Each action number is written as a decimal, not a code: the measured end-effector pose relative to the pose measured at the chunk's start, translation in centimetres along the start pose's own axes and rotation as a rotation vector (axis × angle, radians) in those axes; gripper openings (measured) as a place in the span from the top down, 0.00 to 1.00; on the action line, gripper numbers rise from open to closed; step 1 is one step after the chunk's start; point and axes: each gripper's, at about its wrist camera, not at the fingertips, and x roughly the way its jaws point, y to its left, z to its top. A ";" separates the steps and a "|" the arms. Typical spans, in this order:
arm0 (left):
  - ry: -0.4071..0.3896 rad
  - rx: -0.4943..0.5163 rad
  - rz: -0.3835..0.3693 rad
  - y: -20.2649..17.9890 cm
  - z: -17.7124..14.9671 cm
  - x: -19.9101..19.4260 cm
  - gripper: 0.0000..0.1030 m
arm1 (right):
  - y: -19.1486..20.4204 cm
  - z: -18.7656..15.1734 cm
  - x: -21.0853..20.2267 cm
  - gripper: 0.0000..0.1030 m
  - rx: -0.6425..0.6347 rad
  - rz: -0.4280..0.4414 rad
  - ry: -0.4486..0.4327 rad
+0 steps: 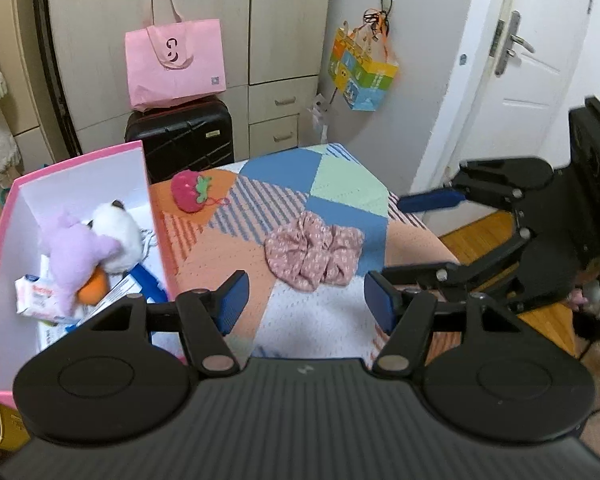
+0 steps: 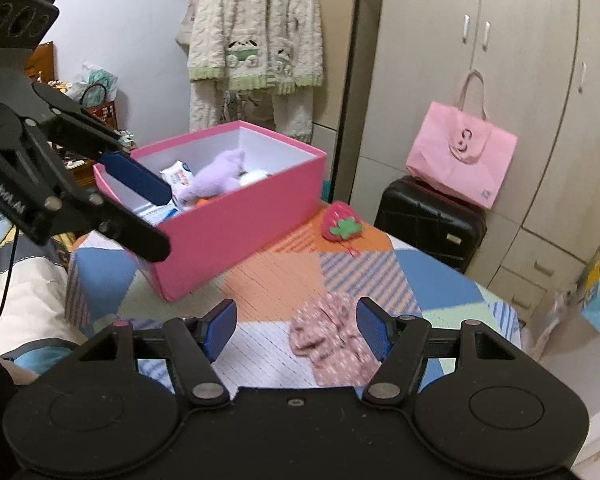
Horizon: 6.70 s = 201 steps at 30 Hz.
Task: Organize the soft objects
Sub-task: 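Close the right gripper on the pink floral scrunchie, then close the left gripper on the pink strawberry plush while the right gripper holds the scrunchie, then carry the strawberry plush and scrunchie over the pink box with both grippers, then open both grippers to drop the strawberry plush and scrunchie into the box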
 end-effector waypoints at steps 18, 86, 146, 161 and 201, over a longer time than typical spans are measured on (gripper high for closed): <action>-0.141 -0.123 0.234 0.1 3.0 9.8 0.39 | -3.5 -3.2 9.3 0.20 -0.064 0.001 0.017; -0.106 -0.384 0.689 5.8 5.5 27.0 0.65 | -15.2 -1.7 18.1 0.71 0.155 -0.021 -0.002; 0.034 -0.109 0.065 1.8 -6.7 -0.4 0.65 | 3.0 -1.6 2.7 0.76 0.144 0.241 0.051; -0.216 -0.135 0.073 7.8 -4.1 -6.9 0.65 | 6.6 8.2 5.3 0.75 0.112 0.290 -0.068; 0.046 -0.272 0.207 20.6 -2.3 4.7 0.60 | 8.1 12.5 18.7 0.48 -0.116 0.051 0.059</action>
